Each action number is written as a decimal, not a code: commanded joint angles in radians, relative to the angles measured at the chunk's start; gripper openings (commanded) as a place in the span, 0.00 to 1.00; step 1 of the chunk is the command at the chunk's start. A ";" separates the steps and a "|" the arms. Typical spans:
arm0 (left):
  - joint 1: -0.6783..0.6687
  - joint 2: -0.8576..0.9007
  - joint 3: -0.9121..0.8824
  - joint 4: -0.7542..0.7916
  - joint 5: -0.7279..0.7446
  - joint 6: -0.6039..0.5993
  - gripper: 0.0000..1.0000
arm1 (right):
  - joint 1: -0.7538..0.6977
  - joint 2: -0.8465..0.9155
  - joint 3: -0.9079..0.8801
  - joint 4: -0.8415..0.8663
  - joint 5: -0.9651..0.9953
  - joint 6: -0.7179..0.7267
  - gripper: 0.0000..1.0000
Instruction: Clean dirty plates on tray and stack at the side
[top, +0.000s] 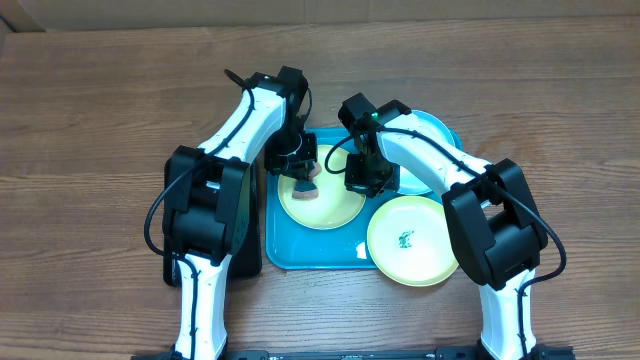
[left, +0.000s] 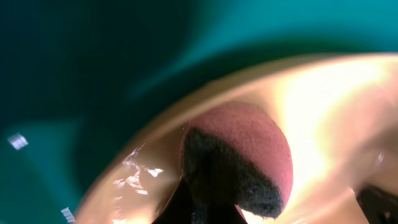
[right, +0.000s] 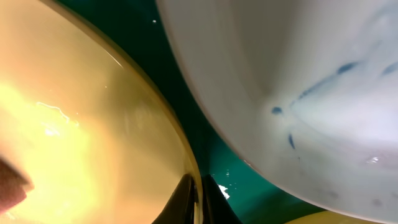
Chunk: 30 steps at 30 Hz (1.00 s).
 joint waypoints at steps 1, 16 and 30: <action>0.011 0.022 0.005 -0.011 -0.153 -0.062 0.04 | 0.008 0.029 -0.021 0.003 0.045 0.005 0.04; -0.011 -0.207 0.005 -0.037 -0.257 -0.034 0.04 | 0.008 0.029 -0.021 0.007 0.023 -0.022 0.04; 0.017 -0.487 -0.008 -0.459 -0.406 -0.106 0.04 | 0.010 0.025 0.016 0.037 0.046 -0.114 0.04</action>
